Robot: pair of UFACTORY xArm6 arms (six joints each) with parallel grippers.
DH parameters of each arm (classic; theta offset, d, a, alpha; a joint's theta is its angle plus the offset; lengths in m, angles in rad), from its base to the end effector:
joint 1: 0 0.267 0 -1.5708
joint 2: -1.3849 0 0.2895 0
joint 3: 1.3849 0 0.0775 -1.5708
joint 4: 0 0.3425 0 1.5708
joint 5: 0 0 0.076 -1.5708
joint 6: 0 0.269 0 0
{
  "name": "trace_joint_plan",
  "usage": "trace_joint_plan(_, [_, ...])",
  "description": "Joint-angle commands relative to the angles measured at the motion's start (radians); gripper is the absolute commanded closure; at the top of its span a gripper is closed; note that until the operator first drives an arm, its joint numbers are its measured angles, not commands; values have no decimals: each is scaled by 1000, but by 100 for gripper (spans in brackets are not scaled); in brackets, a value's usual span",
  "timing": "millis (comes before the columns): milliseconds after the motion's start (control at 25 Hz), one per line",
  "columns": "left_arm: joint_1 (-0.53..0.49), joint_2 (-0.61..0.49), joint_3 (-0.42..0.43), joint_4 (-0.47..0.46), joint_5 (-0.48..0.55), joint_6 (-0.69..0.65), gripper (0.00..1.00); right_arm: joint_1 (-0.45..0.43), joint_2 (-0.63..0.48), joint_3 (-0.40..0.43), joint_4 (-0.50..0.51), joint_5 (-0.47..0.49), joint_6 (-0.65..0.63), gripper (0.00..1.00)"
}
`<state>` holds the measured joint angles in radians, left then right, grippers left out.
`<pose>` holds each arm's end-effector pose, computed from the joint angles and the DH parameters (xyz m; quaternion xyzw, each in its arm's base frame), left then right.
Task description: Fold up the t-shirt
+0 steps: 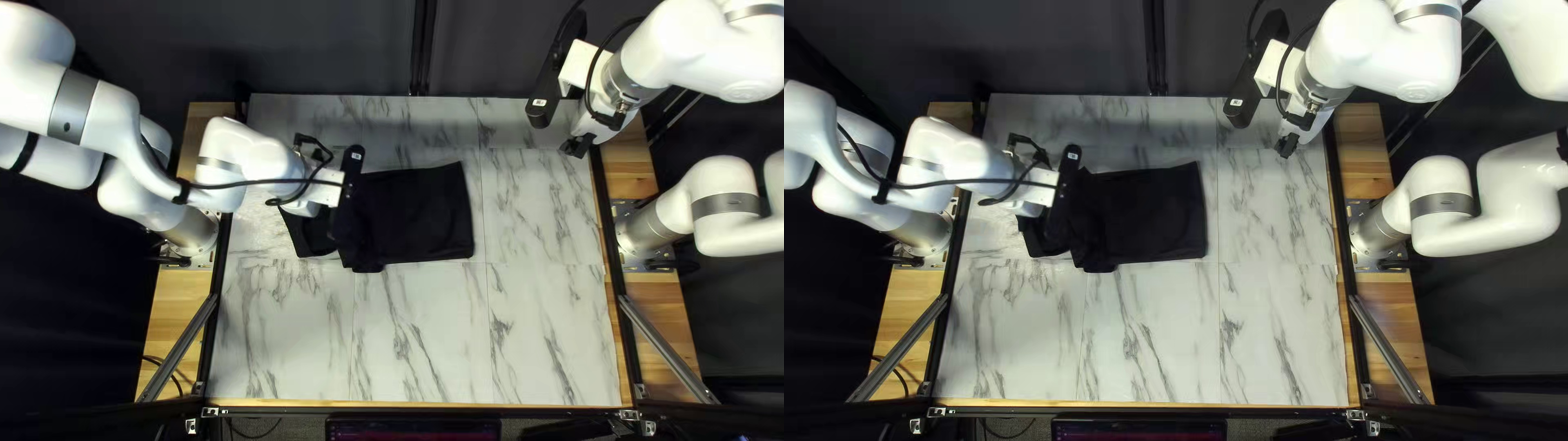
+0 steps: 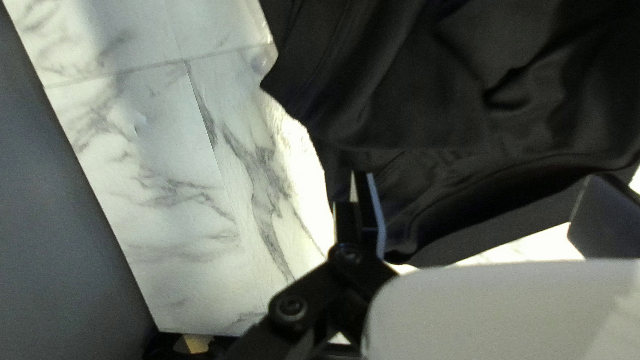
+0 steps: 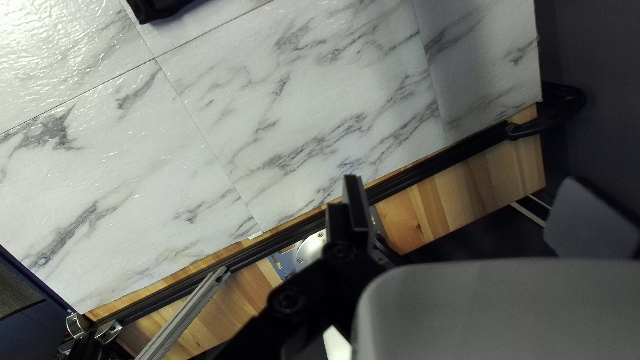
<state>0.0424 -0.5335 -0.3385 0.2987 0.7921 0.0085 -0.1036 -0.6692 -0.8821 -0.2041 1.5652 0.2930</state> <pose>0.3126 0.0539 0.1208 -0.9896 0.0834 -0.0367 0.1110 0.2746 -0.0833 0.3297 0.9755 -0.1947 0.0027 0.1021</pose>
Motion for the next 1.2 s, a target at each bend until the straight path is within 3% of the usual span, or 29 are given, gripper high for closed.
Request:
trace_joint_plan(40, [101, 10, 29, -74, -30, 99, 0, 0, 0, 0, 0, 0, 0, 0])
trace_joint_plan(320, [260, 8, 78, -261, -43, 286, 0, 0, 0, 0, 0, 0, 0, 0])
trace_joint_plan(600, [329, 30, 111, -350, -66, 339, 1, 0, 0, 0, 0, 0, 0, 0])
trace_joint_plan(640, [334, 42, 115, -359, -78, 344, 8, 0, 0, 0, 0, 0, 0, 0])
trace_joint_plan(680, [339, 50, 117, -365, -85, 348, 24, 0, 0, 0, 0, 0, 0, 0])
trace_joint_plan(720, [347, 64, 118, -378, -95, 358, 54, 0, 0, 0, 0, 0, 0, 0])
trace_joint_plan(760, [350, 69, 118, -383, -98, 361, 63, 0, 0, 0, 0, 0, 0, 0])
trace_joint_plan(800, [353, 73, 117, -388, -98, 364, 99, 0, 0, 0, 0, 0, 0, 0])
trace_joint_plan(1200, [317, 1, 86, -385, -1, 310, 100, 0, 0, 0, 0, 0, 0, 0])
